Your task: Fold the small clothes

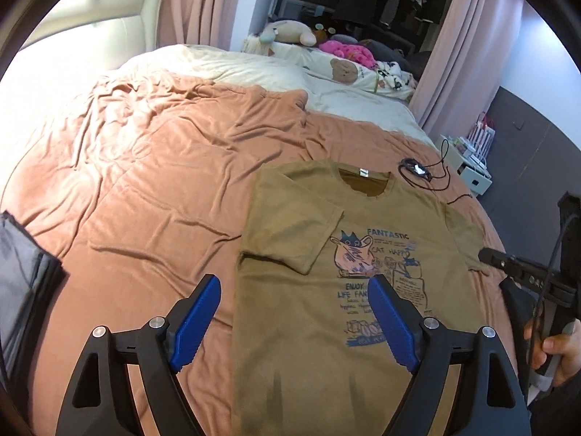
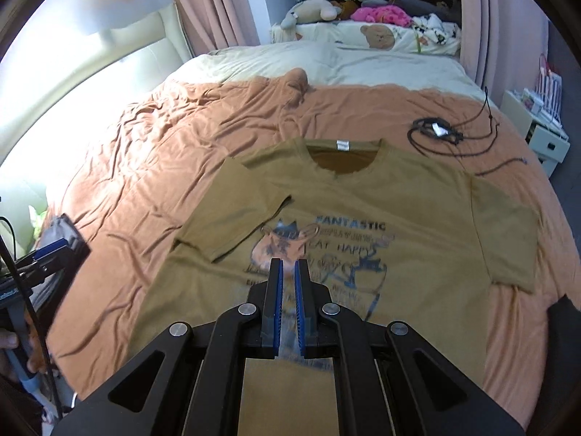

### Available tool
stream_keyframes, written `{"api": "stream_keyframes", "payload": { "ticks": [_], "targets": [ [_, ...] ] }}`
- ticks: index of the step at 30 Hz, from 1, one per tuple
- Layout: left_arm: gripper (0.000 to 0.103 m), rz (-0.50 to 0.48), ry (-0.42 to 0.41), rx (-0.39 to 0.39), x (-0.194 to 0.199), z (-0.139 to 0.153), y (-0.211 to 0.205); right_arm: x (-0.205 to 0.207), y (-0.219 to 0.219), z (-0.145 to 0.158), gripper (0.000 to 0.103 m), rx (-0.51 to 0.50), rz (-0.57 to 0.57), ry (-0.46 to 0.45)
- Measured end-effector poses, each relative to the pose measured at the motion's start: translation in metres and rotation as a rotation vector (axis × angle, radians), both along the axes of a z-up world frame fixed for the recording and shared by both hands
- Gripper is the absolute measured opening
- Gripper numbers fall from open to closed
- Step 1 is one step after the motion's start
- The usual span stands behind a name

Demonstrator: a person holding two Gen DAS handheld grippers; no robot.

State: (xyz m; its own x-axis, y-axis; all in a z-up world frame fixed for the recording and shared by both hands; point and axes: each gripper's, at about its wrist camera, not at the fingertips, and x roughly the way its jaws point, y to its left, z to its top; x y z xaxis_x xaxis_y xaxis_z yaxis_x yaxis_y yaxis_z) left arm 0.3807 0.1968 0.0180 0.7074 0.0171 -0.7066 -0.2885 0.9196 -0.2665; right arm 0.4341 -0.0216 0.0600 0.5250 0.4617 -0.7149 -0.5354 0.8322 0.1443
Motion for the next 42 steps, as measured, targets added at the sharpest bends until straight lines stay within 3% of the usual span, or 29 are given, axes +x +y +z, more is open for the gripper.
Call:
{"api": "stream_keyframes", "payload": {
  "ticks": [1,2,4,6,9,11,14,23,28,33,39,42],
  "targets": [
    [0.084,0.004,-0.004,-0.003,-0.003,0.003,-0.003,-0.003,-0.004,0.003,0.034,0.012,-0.001,0.0],
    [0.084,0.002,-0.005,-0.005,-0.006,0.009,-0.007,-0.009,-0.012,0.008,0.062,0.035,-0.005,-0.016],
    [0.084,-0.008,0.001,0.017,-0.011,0.02,-0.016,-0.022,-0.026,0.017,0.075,0.068,-0.005,-0.047],
    [0.084,-0.015,0.002,0.052,-0.016,0.038,-0.025,-0.034,-0.039,0.02,0.075,0.096,0.007,-0.045],
    [0.085,-0.019,-0.033,0.041,-0.03,0.061,-0.034,-0.051,-0.059,0.023,0.075,0.117,0.011,-0.057],
    [0.095,-0.008,-0.058,0.058,-0.042,0.071,-0.041,-0.064,-0.073,0.026,0.075,0.133,0.007,-0.085],
    [0.097,-0.002,-0.078,0.1,-0.054,0.081,-0.053,-0.083,-0.099,0.032,0.075,0.184,-0.014,-0.125],
    [0.103,-0.055,-0.088,0.044,-0.055,0.095,-0.088,-0.128,-0.182,0.018,0.075,0.243,-0.142,-0.237],
    [0.103,-0.09,-0.097,0.051,-0.039,0.096,-0.103,-0.121,-0.192,-0.005,0.075,0.192,-0.172,-0.161],
    [0.103,-0.096,-0.11,0.052,-0.019,0.087,-0.104,-0.114,-0.197,-0.009,0.075,0.155,-0.202,-0.176],
    [0.103,-0.115,-0.11,0.063,0.008,0.069,-0.112,-0.09,-0.186,-0.005,0.09,0.122,-0.283,-0.19],
    [0.103,-0.132,-0.105,0.061,0.022,0.061,-0.12,-0.081,-0.18,-0.009,0.103,0.124,-0.306,-0.194]
  ]
}}
